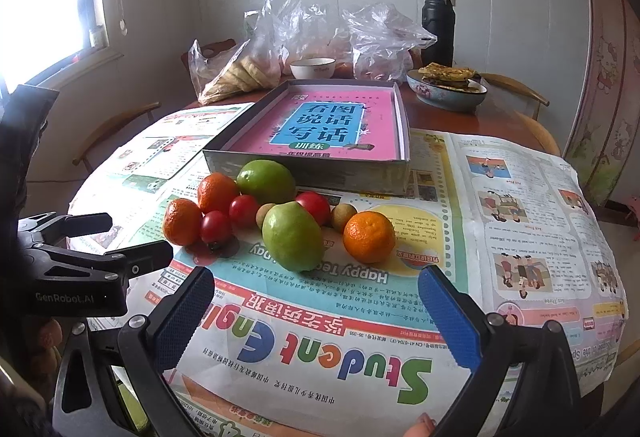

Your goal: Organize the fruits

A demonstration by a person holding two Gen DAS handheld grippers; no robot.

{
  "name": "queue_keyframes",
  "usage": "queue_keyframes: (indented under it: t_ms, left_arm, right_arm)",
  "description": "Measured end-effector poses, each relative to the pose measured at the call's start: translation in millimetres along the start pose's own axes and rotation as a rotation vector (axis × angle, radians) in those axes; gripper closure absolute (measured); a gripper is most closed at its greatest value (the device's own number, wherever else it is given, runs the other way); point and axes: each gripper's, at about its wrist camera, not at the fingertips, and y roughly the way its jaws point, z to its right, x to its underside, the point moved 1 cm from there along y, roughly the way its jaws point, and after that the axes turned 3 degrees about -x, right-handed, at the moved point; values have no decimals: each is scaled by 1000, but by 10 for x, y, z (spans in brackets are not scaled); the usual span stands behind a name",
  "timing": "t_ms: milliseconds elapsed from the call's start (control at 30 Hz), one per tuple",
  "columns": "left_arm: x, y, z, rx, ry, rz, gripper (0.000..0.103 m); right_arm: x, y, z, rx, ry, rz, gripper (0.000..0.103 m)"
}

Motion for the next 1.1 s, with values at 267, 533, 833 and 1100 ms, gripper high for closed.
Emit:
queue_keyframes:
  t_ms: [267, 533, 833, 1100]
  left_arm:
    - [-91, 144, -176, 8, -35, -30, 1]
    - [-159, 261, -144, 86, -39, -59, 11]
    - [-224, 366, -3, 141, -1, -79, 35]
    - [-249, 376, -28, 156, -3, -79, 37]
  right_arm:
    - [-81, 172, -72, -7, -34, -30, 0]
    - [-165, 344, -115, -3, -83, -45, 5]
    - [-221, 490, -229, 25, -185, -70, 34]
    - [-180, 636, -279, 29, -221, -114, 55]
